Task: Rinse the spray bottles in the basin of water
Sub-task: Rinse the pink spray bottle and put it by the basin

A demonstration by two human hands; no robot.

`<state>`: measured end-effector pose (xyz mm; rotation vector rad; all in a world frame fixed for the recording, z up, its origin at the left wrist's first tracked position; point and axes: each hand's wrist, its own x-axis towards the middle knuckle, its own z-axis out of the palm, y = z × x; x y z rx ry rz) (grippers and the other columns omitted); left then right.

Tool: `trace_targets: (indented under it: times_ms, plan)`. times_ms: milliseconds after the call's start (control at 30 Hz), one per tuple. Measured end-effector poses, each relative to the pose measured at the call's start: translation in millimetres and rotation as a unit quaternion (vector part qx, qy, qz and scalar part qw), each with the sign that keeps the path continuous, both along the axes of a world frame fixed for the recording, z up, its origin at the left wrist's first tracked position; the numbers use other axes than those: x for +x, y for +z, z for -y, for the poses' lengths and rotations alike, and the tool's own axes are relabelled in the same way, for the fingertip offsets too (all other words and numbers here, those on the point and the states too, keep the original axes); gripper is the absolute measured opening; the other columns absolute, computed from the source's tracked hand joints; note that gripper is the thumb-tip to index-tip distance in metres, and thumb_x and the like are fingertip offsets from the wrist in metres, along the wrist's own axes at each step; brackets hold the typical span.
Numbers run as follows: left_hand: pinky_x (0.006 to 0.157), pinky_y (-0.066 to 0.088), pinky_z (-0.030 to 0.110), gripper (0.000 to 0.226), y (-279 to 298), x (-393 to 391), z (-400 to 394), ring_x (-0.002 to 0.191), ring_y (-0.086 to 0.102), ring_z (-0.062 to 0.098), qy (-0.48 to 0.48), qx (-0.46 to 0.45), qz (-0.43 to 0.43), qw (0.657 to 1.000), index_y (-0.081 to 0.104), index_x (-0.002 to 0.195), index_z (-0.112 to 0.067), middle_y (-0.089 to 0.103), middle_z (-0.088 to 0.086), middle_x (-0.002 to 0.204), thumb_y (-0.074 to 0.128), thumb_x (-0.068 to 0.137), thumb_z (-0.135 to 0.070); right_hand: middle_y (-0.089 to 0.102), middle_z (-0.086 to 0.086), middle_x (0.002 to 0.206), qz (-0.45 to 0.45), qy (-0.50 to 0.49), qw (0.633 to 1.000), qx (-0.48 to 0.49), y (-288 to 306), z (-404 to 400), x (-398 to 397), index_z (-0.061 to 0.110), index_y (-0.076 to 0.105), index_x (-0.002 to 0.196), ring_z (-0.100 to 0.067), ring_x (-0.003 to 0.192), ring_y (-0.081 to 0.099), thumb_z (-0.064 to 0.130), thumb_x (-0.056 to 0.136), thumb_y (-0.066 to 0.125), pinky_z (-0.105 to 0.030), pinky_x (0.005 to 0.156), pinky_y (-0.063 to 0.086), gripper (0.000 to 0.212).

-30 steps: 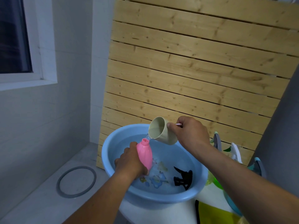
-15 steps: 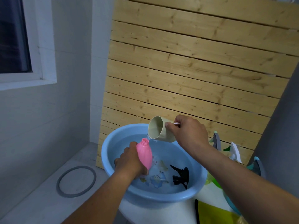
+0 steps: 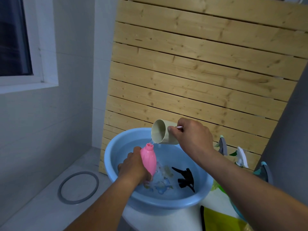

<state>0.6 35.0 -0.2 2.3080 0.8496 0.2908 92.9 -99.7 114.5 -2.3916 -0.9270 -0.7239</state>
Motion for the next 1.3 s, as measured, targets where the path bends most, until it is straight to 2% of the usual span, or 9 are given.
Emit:
trace_targets:
  times_ms: [233,333,467,633,733,933,1067,1300]
  plan:
    - [0.080,0.044,0.037,0.091,-1.5,1.2,-1.1,0.105,0.055,0.025,0.002,-0.002,0.004,1.000,0.030,0.124,-0.029,0.048,-0.003,0.110,0.088,0.053,-0.029,0.052,0.004,0.062,0.032,0.015,0.999,-0.020,-0.2,0.3,-7.4,0.021,0.046,0.065,-0.023,0.060,0.046,0.048,0.086,0.058,-0.026,0.047,0.021,0.037]
    - [0.084,0.046,0.039,0.093,-2.7,2.1,-1.3,0.107,0.056,0.025,-0.001,-0.003,0.005,1.000,0.030,0.125,-0.028,0.050,-0.002,0.115,0.089,0.053,-0.029,0.050,0.004,0.064,0.048,0.022,0.998,-0.025,1.2,1.3,-10.8,0.021,0.047,0.067,-0.024,0.061,0.045,0.047,0.087,0.058,-0.026,0.047,0.019,0.035]
    - [0.087,0.048,0.041,0.092,-2.9,2.2,-2.0,0.106,0.056,0.025,-0.002,-0.004,0.005,1.000,0.031,0.124,-0.029,0.050,-0.002,0.114,0.089,0.053,-0.027,0.054,0.002,0.071,0.067,0.026,0.997,-0.036,2.4,1.1,-13.5,0.021,0.049,0.071,-0.023,0.065,0.047,0.048,0.089,0.057,-0.029,0.051,0.024,0.033]
    - [0.080,0.044,0.037,0.091,-3.1,1.7,-1.3,0.105,0.056,0.024,0.001,-0.001,0.001,1.000,0.030,0.123,-0.030,0.050,-0.003,0.112,0.089,0.053,-0.029,0.055,0.002,0.077,0.087,0.026,0.995,-0.047,0.9,0.5,-15.1,0.019,0.057,0.079,-0.024,0.070,0.051,0.046,0.090,0.056,-0.029,0.055,0.028,0.029]
    - [0.084,0.046,0.039,0.093,-3.7,1.5,-1.5,0.106,0.055,0.024,-0.003,-0.001,0.003,1.000,0.030,0.126,-0.029,0.050,-0.002,0.114,0.090,0.054,-0.028,0.056,0.002,0.079,0.104,0.029,0.993,-0.051,-0.4,0.4,-16.1,0.019,0.060,0.084,-0.021,0.071,0.047,0.047,0.091,0.056,-0.029,0.056,0.029,0.029]
    - [0.084,0.048,0.040,0.093,-2.7,1.5,-1.9,0.102,0.053,0.023,-0.007,-0.001,0.003,1.000,0.030,0.125,-0.029,0.050,-0.003,0.113,0.089,0.054,-0.028,0.054,0.003,0.074,0.163,0.028,0.984,-0.064,-2.4,-1.3,-19.3,0.017,0.061,0.080,-0.018,0.067,0.042,0.044,0.091,0.059,-0.026,0.051,0.025,0.029]
    - [0.082,0.047,0.038,0.093,-2.9,1.5,-1.5,0.101,0.053,0.023,-0.004,0.000,0.002,1.000,0.031,0.124,-0.029,0.049,-0.003,0.112,0.090,0.052,-0.029,0.052,0.002,0.071,0.205,0.036,0.975,-0.074,-2.4,-0.5,-23.8,0.016,0.060,0.077,-0.017,0.066,0.038,0.044,0.090,0.062,-0.024,0.049,0.017,0.031]
    - [0.083,0.048,0.039,0.093,-2.0,0.7,-0.3,0.103,0.054,0.024,-0.002,-0.005,0.002,1.000,0.030,0.121,-0.031,0.050,-0.004,0.111,0.090,0.050,-0.029,0.054,0.000,0.065,0.258,0.057,0.957,-0.116,-2.1,1.6,-31.3,0.014,0.059,0.067,-0.020,0.060,0.048,0.037,0.084,0.072,-0.020,0.046,0.015,0.031]
